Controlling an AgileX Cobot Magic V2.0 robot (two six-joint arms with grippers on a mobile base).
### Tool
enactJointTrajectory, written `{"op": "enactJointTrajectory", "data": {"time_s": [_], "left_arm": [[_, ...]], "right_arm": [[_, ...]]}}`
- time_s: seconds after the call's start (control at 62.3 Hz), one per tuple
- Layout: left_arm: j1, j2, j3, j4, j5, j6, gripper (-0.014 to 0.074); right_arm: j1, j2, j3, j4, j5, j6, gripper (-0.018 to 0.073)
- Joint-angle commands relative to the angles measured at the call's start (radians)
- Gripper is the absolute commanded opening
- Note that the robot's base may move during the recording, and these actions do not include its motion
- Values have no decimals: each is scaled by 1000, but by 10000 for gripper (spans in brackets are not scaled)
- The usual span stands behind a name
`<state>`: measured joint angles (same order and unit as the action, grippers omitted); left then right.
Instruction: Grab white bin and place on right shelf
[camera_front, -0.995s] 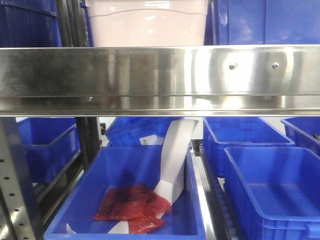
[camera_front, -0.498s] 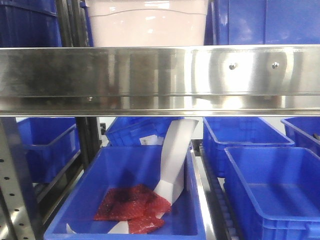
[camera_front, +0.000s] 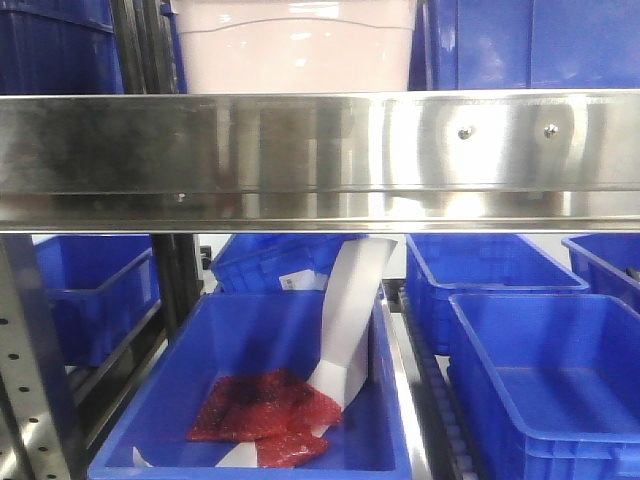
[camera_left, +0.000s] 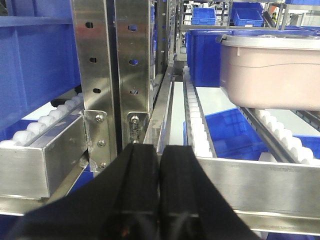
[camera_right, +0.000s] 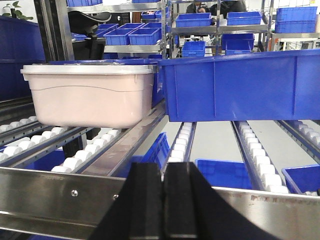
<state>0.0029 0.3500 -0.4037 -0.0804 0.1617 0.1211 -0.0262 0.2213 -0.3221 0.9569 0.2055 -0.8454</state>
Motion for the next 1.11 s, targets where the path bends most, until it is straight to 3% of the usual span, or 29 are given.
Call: {"op": "enactJointTrajectory", "data": {"time_s": [0.0, 0.546, 0.69, 0.899, 1.011, 1.092], "left_arm": [[-4, 5, -29, -2, -90, -1, -118], [-13, 3, 12, -7, -103, -19, -118], [-73, -17, 108, 9, -183, -19, -118], [-223, -153, 312, -11, -232, -19, -118], [-226, -264, 437, -47, -344, -19, -118], [-205, -329, 429, -67, -259, -19, -118]], "right_arm": [[-6, 8, -29, 18, -52, -3, 69], [-6, 8, -29, 18, -52, -3, 69], [-6, 8, -29, 18, -52, -3, 69], [-6, 8, -29, 18, -52, -3, 69], [-6, 8, -29, 18, -52, -3, 69], [-6, 8, -29, 18, -52, -3, 69]]}}
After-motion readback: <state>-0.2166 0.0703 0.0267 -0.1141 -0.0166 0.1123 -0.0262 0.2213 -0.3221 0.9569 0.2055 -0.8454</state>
